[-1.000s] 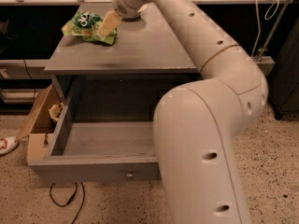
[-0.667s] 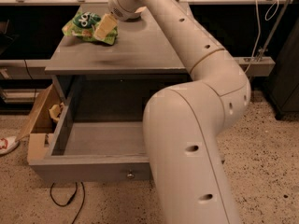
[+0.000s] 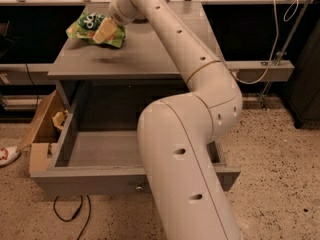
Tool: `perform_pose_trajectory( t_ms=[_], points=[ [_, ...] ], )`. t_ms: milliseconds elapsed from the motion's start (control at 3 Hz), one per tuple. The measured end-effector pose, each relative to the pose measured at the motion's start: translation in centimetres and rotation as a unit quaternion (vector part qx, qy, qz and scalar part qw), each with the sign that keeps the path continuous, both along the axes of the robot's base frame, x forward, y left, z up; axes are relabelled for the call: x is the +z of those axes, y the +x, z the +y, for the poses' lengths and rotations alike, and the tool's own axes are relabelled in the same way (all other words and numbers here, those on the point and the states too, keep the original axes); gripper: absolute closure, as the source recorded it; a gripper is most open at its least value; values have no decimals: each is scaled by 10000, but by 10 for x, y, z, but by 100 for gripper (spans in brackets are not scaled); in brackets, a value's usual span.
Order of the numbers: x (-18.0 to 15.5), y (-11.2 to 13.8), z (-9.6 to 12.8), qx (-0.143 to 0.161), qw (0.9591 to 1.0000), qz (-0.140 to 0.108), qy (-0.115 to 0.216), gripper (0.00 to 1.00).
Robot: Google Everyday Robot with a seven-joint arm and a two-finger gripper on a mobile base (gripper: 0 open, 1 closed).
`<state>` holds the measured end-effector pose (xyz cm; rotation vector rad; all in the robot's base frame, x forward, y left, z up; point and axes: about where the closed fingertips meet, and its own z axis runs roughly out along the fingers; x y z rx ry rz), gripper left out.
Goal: Place green rice chip bag into top drawer
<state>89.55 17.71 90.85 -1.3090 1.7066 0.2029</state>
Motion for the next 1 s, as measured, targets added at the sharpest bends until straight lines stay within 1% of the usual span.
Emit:
perform_pose_trajectory(
  t_ms=[333, 667, 1000],
  points=[
    [-10, 6, 10, 32, 9999, 52, 84, 0],
    [-25, 2, 34, 278, 9993, 208, 168, 3],
    [-32, -1, 49, 441, 9984, 272, 224, 26]
  ],
)
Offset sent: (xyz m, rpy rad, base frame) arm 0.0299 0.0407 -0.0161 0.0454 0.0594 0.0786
